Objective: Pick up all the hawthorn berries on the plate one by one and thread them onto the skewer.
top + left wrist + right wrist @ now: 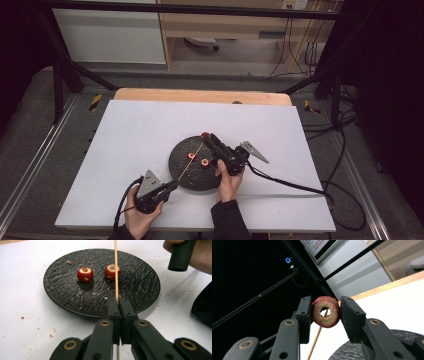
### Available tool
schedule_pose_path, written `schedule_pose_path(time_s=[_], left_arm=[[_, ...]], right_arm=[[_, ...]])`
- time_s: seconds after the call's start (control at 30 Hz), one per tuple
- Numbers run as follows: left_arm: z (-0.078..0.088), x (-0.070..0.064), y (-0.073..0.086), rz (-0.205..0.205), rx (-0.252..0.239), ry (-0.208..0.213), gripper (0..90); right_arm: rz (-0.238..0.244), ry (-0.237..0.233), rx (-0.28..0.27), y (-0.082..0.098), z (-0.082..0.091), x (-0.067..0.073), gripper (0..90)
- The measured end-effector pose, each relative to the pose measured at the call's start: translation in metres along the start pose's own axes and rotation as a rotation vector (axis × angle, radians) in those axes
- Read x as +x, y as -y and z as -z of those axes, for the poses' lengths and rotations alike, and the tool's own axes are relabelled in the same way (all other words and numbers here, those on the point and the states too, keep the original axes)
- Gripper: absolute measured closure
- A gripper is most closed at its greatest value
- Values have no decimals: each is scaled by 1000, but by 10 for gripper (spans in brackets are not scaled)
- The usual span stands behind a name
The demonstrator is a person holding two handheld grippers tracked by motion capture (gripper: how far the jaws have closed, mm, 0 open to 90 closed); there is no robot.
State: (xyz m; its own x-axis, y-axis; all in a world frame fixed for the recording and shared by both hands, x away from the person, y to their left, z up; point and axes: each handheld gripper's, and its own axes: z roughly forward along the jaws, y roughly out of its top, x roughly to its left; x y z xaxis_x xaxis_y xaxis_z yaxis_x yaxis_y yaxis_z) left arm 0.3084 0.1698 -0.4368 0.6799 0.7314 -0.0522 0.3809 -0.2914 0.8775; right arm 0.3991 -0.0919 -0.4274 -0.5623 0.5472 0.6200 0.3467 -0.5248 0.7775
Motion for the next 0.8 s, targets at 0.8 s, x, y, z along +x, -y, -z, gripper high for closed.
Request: schedule_pose_path(time_s=[0.8], left_arm=[[-14, 0, -33, 18, -21, 20, 882]], right_arm=[[-15, -22, 25, 3, 7, 6, 628]])
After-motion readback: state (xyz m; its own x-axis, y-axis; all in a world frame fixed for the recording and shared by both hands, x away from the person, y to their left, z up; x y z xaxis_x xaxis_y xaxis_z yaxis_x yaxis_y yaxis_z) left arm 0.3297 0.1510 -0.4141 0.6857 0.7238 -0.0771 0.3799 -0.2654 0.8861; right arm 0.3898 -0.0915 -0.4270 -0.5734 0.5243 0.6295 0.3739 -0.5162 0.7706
